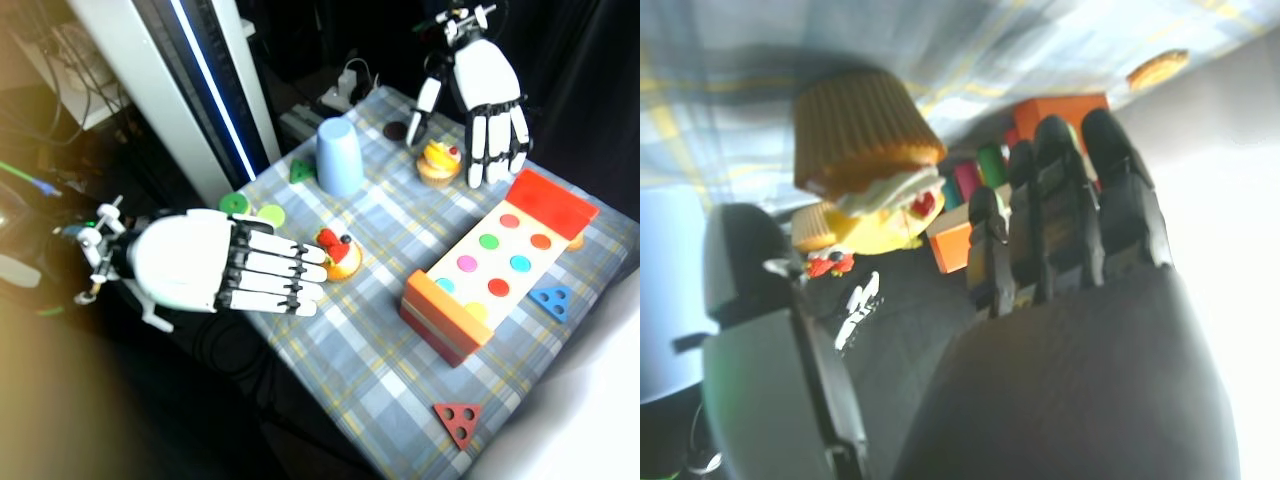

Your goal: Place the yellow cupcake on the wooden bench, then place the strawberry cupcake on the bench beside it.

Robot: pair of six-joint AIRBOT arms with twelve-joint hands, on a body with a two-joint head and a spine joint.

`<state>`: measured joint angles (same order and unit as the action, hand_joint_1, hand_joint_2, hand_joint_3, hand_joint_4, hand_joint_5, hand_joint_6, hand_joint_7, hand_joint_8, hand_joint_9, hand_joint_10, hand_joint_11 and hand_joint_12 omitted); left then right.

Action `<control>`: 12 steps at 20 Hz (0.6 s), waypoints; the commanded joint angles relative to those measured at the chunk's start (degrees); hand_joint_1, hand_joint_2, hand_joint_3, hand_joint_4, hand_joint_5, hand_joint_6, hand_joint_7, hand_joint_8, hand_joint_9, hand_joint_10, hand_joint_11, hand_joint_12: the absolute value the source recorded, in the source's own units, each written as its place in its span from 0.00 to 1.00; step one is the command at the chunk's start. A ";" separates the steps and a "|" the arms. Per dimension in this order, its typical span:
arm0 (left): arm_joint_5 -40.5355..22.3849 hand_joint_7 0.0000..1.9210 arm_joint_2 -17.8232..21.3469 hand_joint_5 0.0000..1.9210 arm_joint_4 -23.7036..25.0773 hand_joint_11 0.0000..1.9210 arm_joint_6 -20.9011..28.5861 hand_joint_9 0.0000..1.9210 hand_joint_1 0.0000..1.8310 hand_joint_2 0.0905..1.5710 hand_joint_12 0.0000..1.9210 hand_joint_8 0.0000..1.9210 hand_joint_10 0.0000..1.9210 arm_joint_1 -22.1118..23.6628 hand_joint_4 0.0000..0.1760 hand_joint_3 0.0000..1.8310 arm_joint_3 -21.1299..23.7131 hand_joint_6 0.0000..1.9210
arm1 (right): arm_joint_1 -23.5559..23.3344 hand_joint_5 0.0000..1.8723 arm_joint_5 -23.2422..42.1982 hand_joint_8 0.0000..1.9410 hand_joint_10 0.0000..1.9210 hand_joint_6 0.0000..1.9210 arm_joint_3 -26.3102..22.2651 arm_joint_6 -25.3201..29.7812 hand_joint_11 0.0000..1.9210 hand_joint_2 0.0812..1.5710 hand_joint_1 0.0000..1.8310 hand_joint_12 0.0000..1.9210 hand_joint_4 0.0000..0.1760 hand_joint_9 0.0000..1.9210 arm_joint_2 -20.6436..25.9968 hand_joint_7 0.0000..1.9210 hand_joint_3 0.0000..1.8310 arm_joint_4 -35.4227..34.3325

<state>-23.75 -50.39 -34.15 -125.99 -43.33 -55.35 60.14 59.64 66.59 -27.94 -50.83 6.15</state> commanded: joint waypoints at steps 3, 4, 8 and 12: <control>-4.84 0.29 -0.50 0.21 -0.17 0.00 0.05 0.26 0.44 0.54 0.33 0.00 0.01 0.88 1.00 0.00 -0.97 0.00 | -0.77 0.33 6.40 0.00 0.00 0.00 0.27 0.33 0.16 0.79 0.32 0.29 0.00 0.27 0.06 0.29 0.00 -1.64; -4.84 0.33 -0.62 0.24 -0.39 0.00 0.05 0.30 0.47 0.54 0.35 0.01 0.01 0.92 0.88 0.00 -1.07 0.00 | -0.76 0.33 6.40 0.00 0.00 0.00 0.27 0.33 0.17 0.79 0.33 0.30 0.00 0.28 0.06 0.30 0.00 -1.64; -4.65 0.52 -1.20 0.43 -0.87 0.00 0.05 0.45 0.53 0.59 0.35 0.01 0.02 1.24 0.45 0.00 -1.47 0.00 | -0.72 0.33 6.39 0.00 0.00 0.00 0.24 0.33 0.16 0.80 0.34 0.32 0.00 0.28 0.06 0.30 0.00 -1.66; -6.01 0.55 -1.45 0.49 -1.57 0.00 0.52 0.53 0.73 0.65 0.36 0.44 0.01 1.99 0.22 0.00 -1.40 0.00 | -0.67 0.33 6.39 0.00 0.00 0.00 0.13 0.55 0.15 0.80 0.35 0.38 0.00 0.29 0.06 0.30 0.00 -1.66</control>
<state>-23.88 -51.64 -36.49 -125.43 -42.11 -56.60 60.14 59.61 66.57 -27.88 -50.85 6.20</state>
